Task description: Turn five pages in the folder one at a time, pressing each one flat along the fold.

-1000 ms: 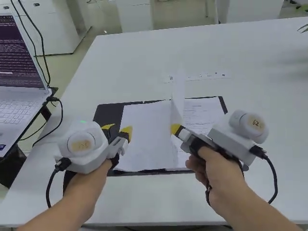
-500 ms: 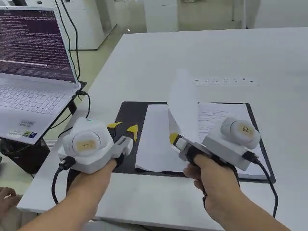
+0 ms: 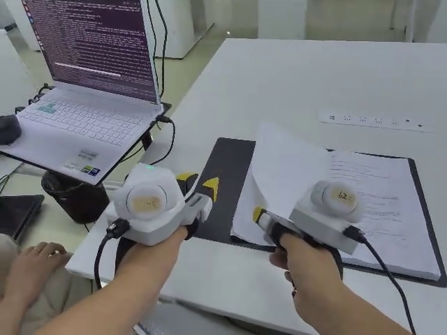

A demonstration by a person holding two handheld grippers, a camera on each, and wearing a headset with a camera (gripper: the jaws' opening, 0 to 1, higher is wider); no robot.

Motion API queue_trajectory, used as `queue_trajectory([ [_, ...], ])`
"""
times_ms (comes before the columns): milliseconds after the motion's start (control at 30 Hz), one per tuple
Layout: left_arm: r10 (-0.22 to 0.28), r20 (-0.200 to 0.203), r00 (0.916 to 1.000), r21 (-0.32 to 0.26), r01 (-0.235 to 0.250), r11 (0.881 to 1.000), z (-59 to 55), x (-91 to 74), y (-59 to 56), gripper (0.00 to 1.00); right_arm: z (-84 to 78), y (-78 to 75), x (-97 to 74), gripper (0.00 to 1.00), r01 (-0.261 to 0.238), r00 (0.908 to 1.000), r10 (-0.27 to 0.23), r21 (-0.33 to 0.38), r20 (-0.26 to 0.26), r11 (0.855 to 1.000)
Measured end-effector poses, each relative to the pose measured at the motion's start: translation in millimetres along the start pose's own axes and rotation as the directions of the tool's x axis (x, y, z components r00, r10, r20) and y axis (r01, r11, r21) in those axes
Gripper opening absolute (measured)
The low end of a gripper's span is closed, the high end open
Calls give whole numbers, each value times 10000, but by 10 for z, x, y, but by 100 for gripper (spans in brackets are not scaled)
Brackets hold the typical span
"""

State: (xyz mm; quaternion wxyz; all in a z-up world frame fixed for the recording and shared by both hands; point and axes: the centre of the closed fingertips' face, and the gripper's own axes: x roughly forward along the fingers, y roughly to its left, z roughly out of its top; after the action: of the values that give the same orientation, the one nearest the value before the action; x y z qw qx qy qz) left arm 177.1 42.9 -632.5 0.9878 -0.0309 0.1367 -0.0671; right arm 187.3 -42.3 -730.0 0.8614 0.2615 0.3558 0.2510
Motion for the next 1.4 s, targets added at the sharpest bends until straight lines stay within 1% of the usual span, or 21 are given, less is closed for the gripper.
queue_trajectory([
  [67,45,-33,10000,26,-45,10000,-13,-6,13,20,-50,-30,42,0,75,9999,-74,87,-111,9999],
  [133,64,-39,10000,-52,-65,10000,-21,-14,22,19,-132,-85,95,0,284,9990,-284,-6,-335,9996],
  [300,53,-41,10000,-58,-53,10000,-24,-27,9,19,-278,-192,207,0,646,9962,-655,-173,-573,9978],
  [367,52,-88,9999,-14,-52,10000,-36,-25,9,19,-312,-219,232,0,772,9949,-786,-240,-637,9967],
  [533,-42,-165,9999,-5,42,10000,-59,-1,-16,19,-352,-270,297,0,819,9946,-807,147,-657,9965],
  [700,-184,-364,9992,68,187,9998,-92,56,-79,19,-395,-298,304,0,876,9930,-877,-41,-791,9961],
  [833,-362,-752,9965,92,370,9993,-165,148,-135,19,-411,-286,312,0,720,9935,-726,-104,-873,9974],
  [900,-467,-804,9957,-48,464,9989,-175,212,-173,20,-421,-271,299,1,626,9938,-651,-296,-900,9976],
  [967,-546,-897,9945,-49,544,9985,-190,263,-214,20,-431,-256,289,3,513,9936,-549,-386,-987,9979],
  [1000,-652,-1080,9920,-37,651,9979,-224,308,-251,20,-434,-246,275,4,459,9934,-500,-415,-1032,9981],
  [1067,-757,-1141,9906,-4,762,9971,-248,371,-296,21,-409,-237,218,4,412,9942,-454,-445,-980,9982],
  [1133,-960,-1330,9865,12,970,9953,-315,449,-366,21,-391,-196,134,4,217,9951,-260,-462,-951,9987],
  [1167,-1072,-1481,9832,26,1088,9941,-367,489,-408,21,-371,-189,70,3,150,9959,-197,-536,-888,9984],
  [1200,-1087,-1565,9817,78,1112,9938,-406,520,-427,21,-361,-194,22,3,138,9961,-184,-537,-864,9985],
  [1233,-1158,-1685,9789,101,1192,9928,-471,567,-461,21,-341,-203,-46,3,80,9964,-123,-513,-837,9987],
  [1267,-1203,-1730,9776,85,1236,9923,-511,595,-484,20,-321,-216,-91,3,74,9968,-114,-507,-796,9987],
  [1300,-1213,-1915,9740,147,1265,9919,-600,635,-510,20,-266,-257,-157,2,144,9978,-175,-477,-644,9988],
  [1367,-1246,-2241,9666,203,1324,9910,-732,673,-547,20,-182,-307,-230,0,148,9988,-169,-442,-460,9989],
  [1400,-1228,-2350,9642,285,1332,9907,-807,702,-565,20,-92,-377,-279,0,340,9993,-346,-349,-171,9988],
])
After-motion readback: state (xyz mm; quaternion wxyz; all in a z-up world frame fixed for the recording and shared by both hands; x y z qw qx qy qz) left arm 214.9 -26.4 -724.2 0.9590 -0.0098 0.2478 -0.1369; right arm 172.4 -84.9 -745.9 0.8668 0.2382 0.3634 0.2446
